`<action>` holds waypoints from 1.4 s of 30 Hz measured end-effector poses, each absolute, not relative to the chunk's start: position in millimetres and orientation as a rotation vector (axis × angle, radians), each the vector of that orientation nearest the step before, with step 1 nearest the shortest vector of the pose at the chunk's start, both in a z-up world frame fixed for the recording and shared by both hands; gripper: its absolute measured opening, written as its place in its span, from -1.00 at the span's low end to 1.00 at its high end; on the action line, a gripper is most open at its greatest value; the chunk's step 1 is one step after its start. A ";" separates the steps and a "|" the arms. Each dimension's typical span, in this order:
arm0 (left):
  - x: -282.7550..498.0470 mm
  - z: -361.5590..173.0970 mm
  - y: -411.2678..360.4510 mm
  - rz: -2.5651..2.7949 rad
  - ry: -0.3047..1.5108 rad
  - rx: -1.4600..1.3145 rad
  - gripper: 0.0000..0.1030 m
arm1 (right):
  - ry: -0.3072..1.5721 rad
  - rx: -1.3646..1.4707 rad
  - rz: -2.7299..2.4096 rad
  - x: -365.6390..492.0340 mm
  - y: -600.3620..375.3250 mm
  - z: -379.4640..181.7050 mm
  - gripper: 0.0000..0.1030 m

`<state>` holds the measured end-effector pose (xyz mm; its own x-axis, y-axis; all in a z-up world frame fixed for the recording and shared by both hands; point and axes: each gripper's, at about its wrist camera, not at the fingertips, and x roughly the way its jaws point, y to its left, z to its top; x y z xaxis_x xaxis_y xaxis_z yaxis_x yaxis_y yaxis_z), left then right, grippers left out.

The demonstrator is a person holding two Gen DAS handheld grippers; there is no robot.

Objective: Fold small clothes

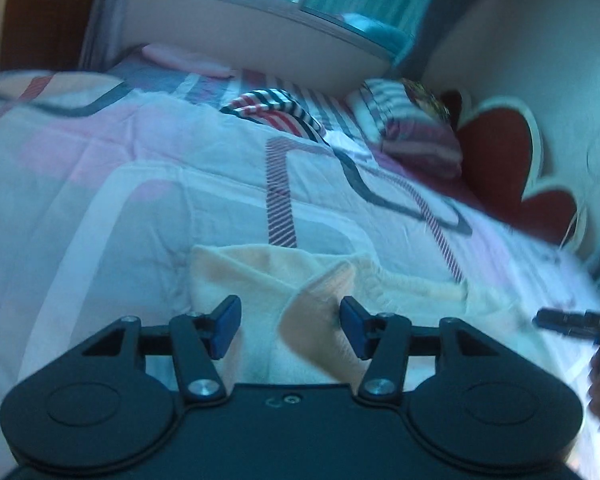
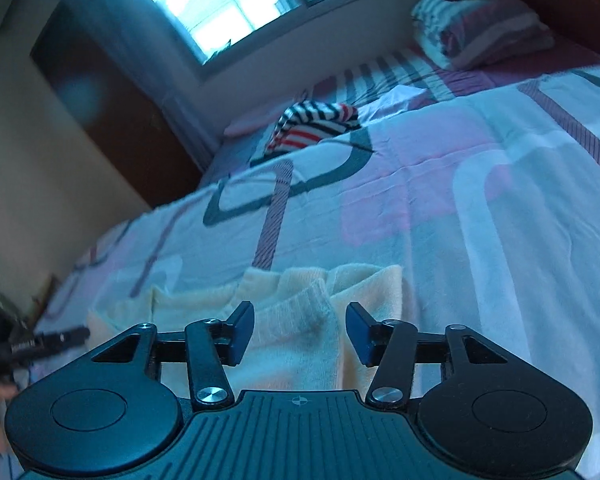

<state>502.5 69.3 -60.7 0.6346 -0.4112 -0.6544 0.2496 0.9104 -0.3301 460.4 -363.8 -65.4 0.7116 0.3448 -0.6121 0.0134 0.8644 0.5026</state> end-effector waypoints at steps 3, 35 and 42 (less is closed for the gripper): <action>508.5 -68.4 63.1 -0.401 0.801 -0.171 -0.10 | 0.828 0.404 0.183 472.2 -348.9 -75.6 -0.30; 549.3 -80.4 60.7 -0.354 0.833 -0.158 -0.33 | 0.771 0.397 0.096 477.1 -362.0 -92.6 -0.94; 494.3 -50.8 46.3 -0.404 0.681 -0.061 -0.17 | 0.703 0.276 0.173 462.0 -335.7 -59.6 -0.75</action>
